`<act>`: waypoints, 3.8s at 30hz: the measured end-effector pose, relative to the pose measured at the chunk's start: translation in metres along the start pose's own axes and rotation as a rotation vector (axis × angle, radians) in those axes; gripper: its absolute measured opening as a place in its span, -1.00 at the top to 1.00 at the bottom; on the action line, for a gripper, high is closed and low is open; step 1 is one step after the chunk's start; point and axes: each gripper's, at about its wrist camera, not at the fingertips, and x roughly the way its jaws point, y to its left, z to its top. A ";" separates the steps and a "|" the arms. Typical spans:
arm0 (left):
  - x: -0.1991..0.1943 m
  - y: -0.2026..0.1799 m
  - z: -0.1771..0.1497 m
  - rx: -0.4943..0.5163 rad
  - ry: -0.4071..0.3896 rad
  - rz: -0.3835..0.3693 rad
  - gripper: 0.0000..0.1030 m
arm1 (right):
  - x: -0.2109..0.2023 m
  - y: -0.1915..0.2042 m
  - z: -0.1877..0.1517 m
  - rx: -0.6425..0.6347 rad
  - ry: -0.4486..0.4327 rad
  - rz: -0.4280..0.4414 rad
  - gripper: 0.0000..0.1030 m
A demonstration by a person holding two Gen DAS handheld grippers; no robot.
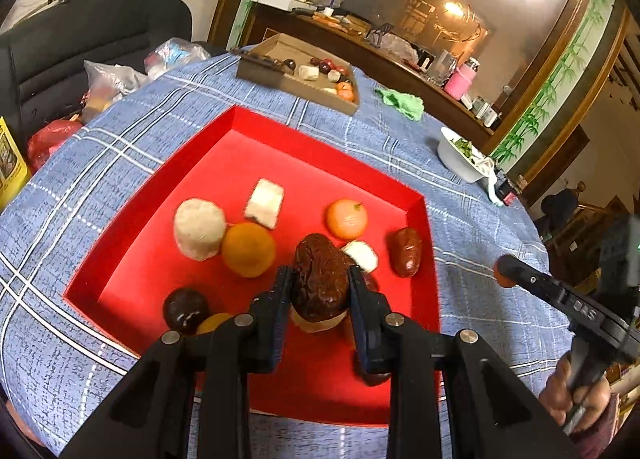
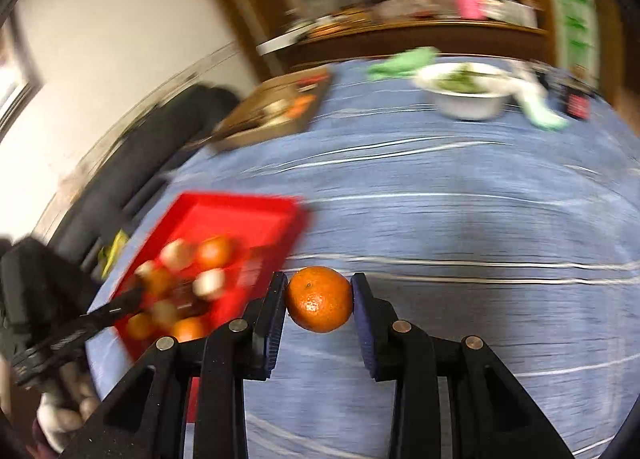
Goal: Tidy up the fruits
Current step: 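Carry the orange and date over the red tray and lower them inside, then open both tools to release the orange and date in the tray, then lift both tools up and away from the red tray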
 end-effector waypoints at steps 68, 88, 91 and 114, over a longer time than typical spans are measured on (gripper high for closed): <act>-0.028 0.028 0.001 -0.097 -0.085 0.107 -0.24 | 0.057 0.146 -0.050 -0.433 0.060 -0.197 0.17; -0.036 0.004 0.001 -0.034 -0.110 0.134 -0.30 | 0.017 0.119 -0.050 -0.291 0.006 -0.082 -0.27; -0.035 -0.004 0.002 -0.014 -0.107 0.134 -0.31 | 0.014 0.102 -0.048 -0.218 0.001 -0.081 -0.27; -0.042 -0.019 0.000 0.019 -0.213 0.274 -0.86 | 0.005 0.099 -0.057 -0.262 -0.085 -0.326 -0.51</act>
